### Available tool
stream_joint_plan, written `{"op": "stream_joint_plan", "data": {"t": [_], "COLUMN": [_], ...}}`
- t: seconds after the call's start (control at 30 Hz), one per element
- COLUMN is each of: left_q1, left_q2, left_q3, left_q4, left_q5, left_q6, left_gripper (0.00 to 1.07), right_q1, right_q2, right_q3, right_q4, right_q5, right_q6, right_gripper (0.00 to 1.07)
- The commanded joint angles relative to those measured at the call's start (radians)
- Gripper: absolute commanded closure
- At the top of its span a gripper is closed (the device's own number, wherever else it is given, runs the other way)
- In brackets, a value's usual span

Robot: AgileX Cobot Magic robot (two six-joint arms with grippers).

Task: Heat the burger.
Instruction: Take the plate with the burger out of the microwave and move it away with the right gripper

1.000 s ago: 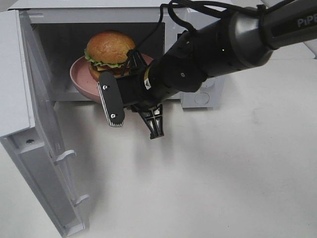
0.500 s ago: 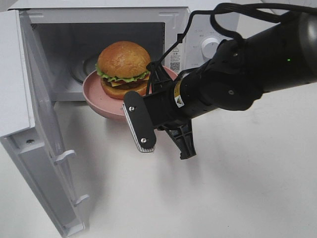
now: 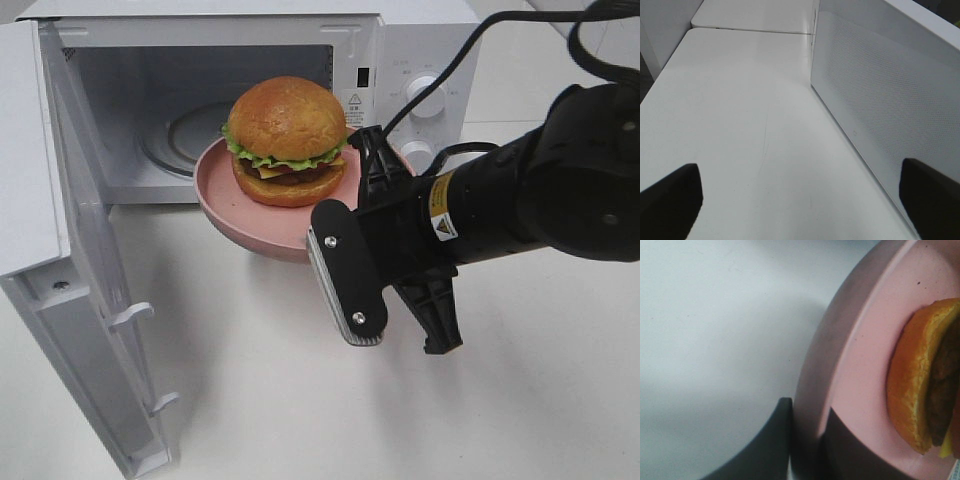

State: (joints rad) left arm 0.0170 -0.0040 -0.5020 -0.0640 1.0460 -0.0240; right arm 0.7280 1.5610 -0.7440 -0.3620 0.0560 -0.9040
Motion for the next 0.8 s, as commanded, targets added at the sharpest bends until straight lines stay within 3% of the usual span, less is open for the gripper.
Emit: {"op": "stream_joint_plan", "data": {"t": [0.03, 0.8], "left_q1": [0.001, 0.001], "left_q2": [-0.021, -0.021], "left_q3": [0.001, 0.001], "left_q4": [-0.004, -0.004], "left_q5": [-0.009, -0.009], "left_q6": [0.001, 0.001], "left_gripper": [0.07, 0.07], "right_q1": [-0.002, -0.002], "right_q2": [-0.069, -0.502], "right_q3": [0.039, 0.284], "right_q4": [-0.017, -0.015], "right_q5": [-0.062, 0.178], "right_q6": [0.001, 0.088], "right_gripper": [1.07, 1.07]}}
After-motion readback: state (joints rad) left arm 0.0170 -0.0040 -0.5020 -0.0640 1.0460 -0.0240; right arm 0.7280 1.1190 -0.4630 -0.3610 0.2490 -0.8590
